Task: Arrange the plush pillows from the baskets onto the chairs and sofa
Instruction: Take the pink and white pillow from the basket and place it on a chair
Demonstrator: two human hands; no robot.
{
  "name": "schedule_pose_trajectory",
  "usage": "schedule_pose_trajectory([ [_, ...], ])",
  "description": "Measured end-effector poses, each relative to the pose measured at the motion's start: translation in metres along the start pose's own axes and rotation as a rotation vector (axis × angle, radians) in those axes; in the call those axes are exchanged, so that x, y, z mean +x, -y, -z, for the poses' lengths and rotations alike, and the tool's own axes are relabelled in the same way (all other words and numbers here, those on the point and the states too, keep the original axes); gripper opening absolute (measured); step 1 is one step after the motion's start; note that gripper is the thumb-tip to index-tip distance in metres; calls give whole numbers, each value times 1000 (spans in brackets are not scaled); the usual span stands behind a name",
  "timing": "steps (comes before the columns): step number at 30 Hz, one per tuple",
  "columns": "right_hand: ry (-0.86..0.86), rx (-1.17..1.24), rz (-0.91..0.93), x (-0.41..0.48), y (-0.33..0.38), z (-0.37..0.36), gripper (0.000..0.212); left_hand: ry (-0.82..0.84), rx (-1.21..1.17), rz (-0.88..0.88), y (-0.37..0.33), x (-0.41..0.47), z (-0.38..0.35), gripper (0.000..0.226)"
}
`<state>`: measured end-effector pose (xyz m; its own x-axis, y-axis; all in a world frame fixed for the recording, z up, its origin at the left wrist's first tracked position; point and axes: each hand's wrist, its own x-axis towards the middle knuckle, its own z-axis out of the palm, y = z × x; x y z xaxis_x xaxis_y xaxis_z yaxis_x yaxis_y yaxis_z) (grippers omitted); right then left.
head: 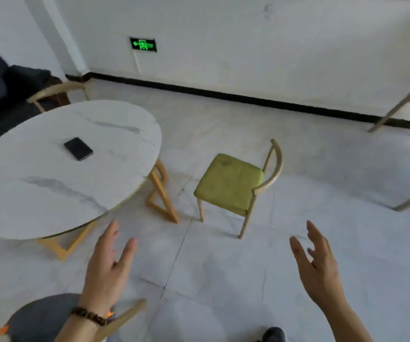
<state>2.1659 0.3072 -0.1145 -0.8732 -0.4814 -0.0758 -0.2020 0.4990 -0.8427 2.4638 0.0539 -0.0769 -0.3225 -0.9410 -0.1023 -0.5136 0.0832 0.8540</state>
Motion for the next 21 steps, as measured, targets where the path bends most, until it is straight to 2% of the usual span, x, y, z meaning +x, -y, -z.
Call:
schedule_pose_trajectory([
  [6, -184, 155, -160, 65, -89, 124, 81, 202, -76, -132, -107, 22, -204, 65],
  [10, -269, 235, -207, 112, -118, 192, 71, 357, -132, -139, -172, 23, -307, 69],
  [16, -319, 302, -264, 207, -160, 252, 61, 446, -153, -154, -243, 58, -430, 67],
  [21, -378, 271, -316, 320, -206, 293, 63, 522, -133, -130, -282, 121, -561, 74],
])
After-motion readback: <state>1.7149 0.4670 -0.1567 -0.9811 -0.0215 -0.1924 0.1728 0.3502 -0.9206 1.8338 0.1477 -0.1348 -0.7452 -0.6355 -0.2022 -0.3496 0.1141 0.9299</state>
